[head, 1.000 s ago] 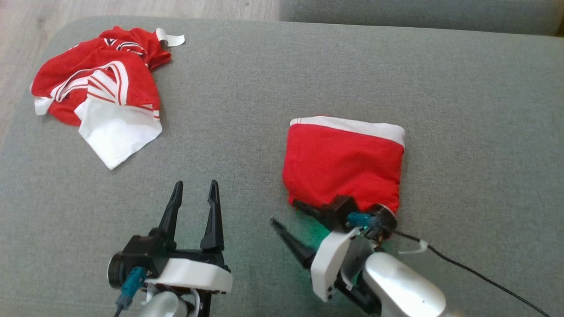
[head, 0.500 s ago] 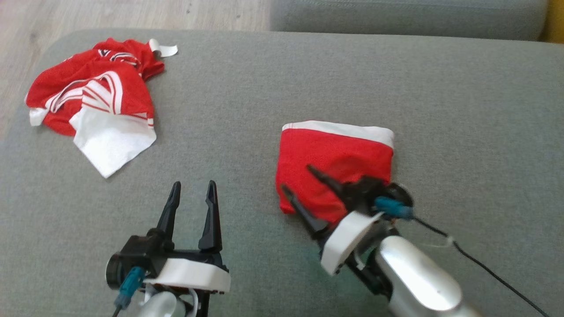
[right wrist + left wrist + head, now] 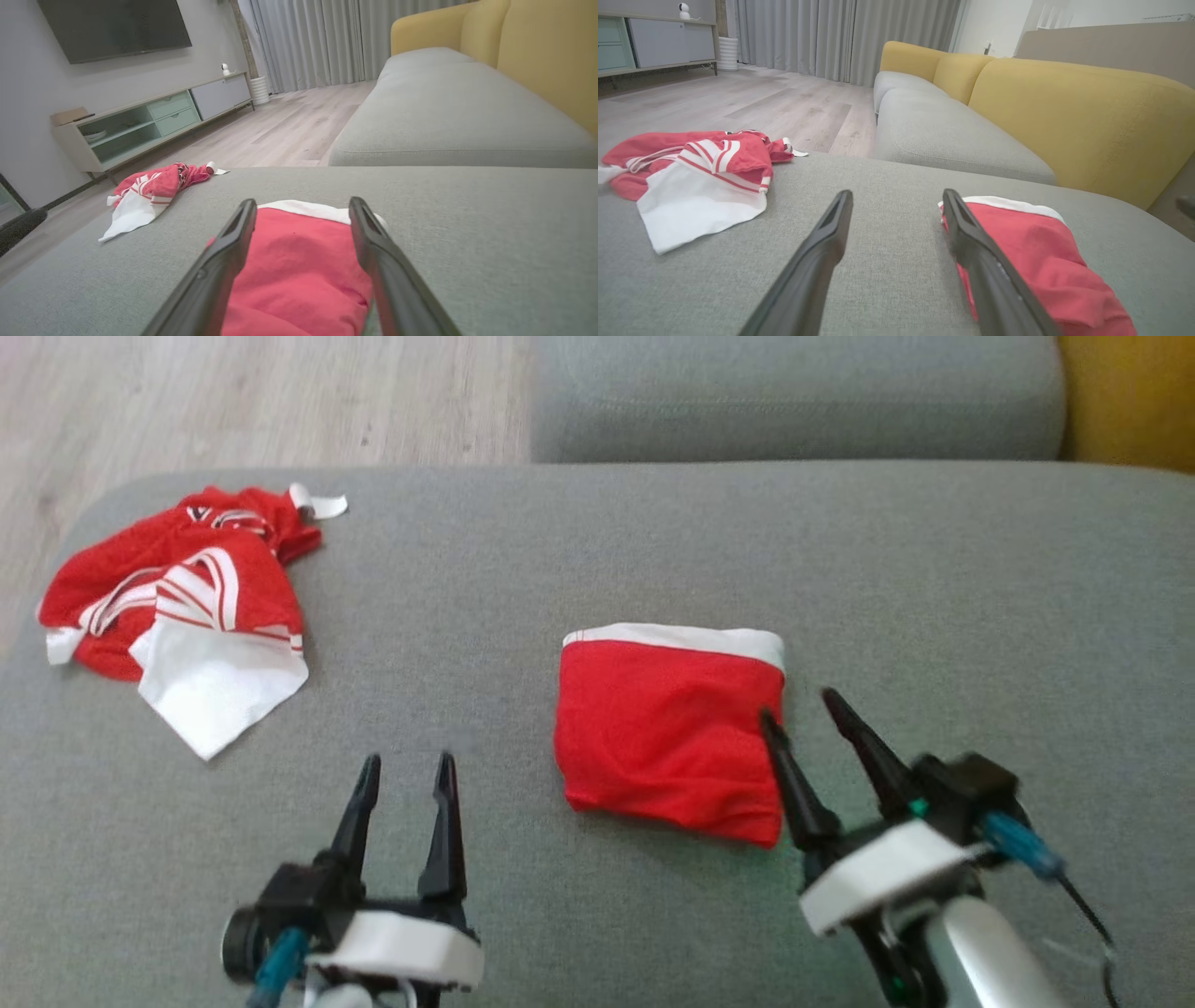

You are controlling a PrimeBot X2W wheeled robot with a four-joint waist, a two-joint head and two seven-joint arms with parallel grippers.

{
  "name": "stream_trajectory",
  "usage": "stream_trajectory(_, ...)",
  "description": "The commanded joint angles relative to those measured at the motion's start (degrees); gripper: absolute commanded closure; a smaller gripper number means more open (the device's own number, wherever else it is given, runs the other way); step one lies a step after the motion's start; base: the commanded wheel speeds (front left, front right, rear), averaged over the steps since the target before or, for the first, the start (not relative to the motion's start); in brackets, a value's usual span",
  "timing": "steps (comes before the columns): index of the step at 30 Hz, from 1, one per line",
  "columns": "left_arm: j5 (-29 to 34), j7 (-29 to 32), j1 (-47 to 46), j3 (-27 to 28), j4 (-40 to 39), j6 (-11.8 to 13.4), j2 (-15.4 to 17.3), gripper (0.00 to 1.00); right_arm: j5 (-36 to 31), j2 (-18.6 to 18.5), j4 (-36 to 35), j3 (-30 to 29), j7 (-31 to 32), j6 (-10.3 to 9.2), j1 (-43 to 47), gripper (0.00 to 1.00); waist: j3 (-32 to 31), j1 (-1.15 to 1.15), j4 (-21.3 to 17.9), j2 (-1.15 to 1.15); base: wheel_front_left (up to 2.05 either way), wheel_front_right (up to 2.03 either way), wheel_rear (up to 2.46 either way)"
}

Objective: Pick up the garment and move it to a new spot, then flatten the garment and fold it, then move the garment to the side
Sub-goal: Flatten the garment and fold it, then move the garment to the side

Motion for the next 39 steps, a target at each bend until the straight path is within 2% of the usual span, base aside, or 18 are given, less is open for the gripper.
stream_trajectory(1, -0.26, -0.22, -0.26, 1.73, -1.26, 0.36, 1.23, 0.0, -0.49, 0.69, -3.31, -0.41, -0.69, 0.43, 0.65, 0.0, -1.12, 0.0, -0.4, 0.0, 0.0, 0.0, 0.0)
stream_trajectory(8, -0.85, -0.48, 2.38, 2.55, -0.87, 0.28, 1.41, 0.0, -1.67, 0.69, -7.49, -5.96, -0.36, 0.43, 6.19, 0.0, -1.91, 0.0, -0.46, 0.0, 0.0, 0.0, 0.0)
stream_trajectory(18, -0.73, -0.65, 3.28, 3.56, -0.93, 0.13, 1.37, 0.0, -3.38, 0.69, -10.16, -10.73, 0.37, 0.43, 9.28, 0.0, -2.07, 0.0, 0.07, 0.0, 0.0, 0.0, 0.0)
stream_trajectory(39, -0.44, -0.75, 3.15, 4.34, -0.45, -0.33, 0.86, 0.0, -4.74, 0.69, -11.0, -11.79, 2.2, 0.43, 9.79, 0.0, -1.49, 0.0, 0.13, 0.0, 0.0, 0.0, 0.0)
